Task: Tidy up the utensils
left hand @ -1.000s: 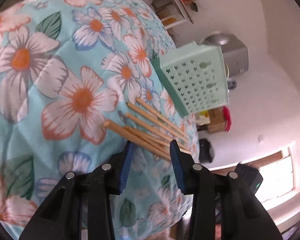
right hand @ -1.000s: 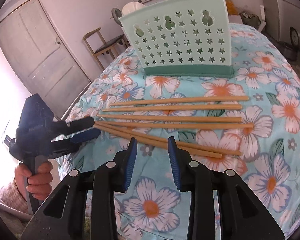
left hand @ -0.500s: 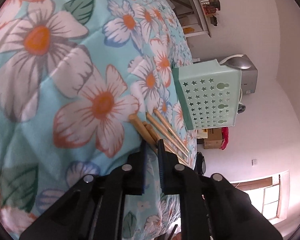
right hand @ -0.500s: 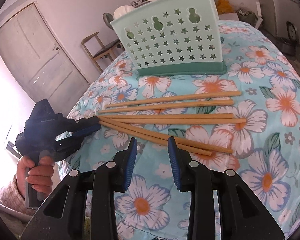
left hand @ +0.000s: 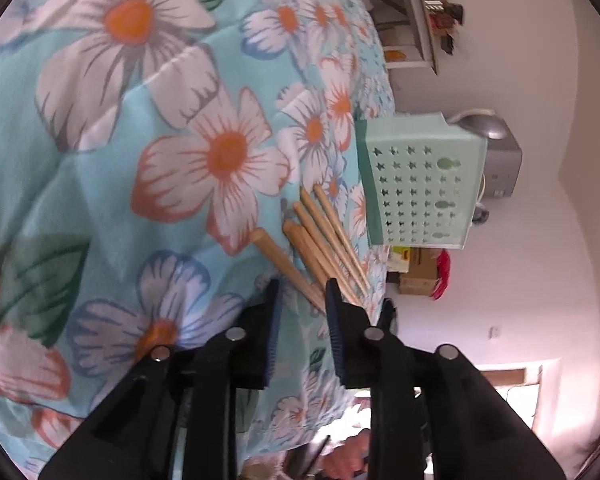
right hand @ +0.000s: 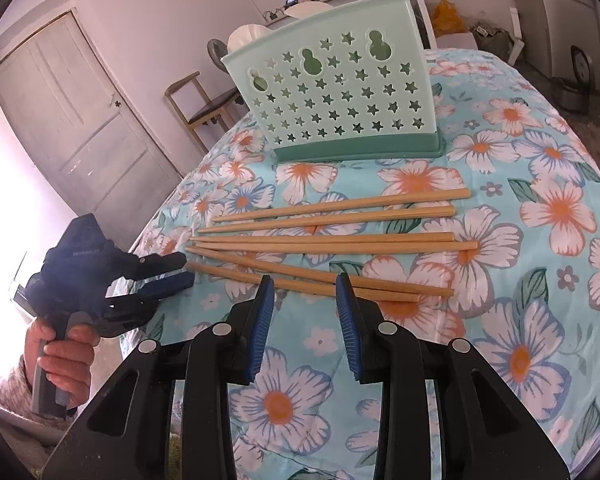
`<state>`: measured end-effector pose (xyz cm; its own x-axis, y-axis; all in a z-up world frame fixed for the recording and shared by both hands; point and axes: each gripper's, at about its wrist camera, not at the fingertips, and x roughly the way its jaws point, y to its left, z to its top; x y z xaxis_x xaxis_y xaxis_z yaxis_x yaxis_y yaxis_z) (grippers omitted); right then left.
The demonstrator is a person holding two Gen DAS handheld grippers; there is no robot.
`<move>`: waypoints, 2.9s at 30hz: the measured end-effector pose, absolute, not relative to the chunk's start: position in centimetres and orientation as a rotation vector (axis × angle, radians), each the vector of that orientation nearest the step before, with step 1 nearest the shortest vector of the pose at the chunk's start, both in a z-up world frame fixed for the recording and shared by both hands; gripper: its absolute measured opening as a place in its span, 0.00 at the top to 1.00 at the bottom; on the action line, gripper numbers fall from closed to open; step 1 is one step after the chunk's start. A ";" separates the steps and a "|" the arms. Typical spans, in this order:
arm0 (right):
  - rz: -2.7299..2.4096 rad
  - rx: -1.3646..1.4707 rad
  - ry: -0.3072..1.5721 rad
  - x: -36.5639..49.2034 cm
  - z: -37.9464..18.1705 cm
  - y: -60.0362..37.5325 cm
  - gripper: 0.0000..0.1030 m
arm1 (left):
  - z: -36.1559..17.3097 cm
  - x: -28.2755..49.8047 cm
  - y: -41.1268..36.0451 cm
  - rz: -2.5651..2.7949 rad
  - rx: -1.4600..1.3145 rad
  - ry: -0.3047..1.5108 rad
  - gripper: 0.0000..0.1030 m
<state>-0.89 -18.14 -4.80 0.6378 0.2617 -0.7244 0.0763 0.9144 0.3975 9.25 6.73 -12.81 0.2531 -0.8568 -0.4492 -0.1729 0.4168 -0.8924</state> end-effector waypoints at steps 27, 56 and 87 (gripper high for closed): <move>0.077 0.503 0.852 -2.4 -4.7 -20.8 0.69 | -12.0 9.0 6.4 -0.495 -1.001 1.253 0.87; -0.053 1.153 1.016 -0.9 -9.1 -26.1 0.63 | -11.9 8.5 8.6 -0.694 -0.833 1.198 0.86; -0.267 1.494 0.822 -4.0 -11.5 -28.2 0.92 | -11.8 8.2 8.9 -0.732 -0.821 1.169 0.86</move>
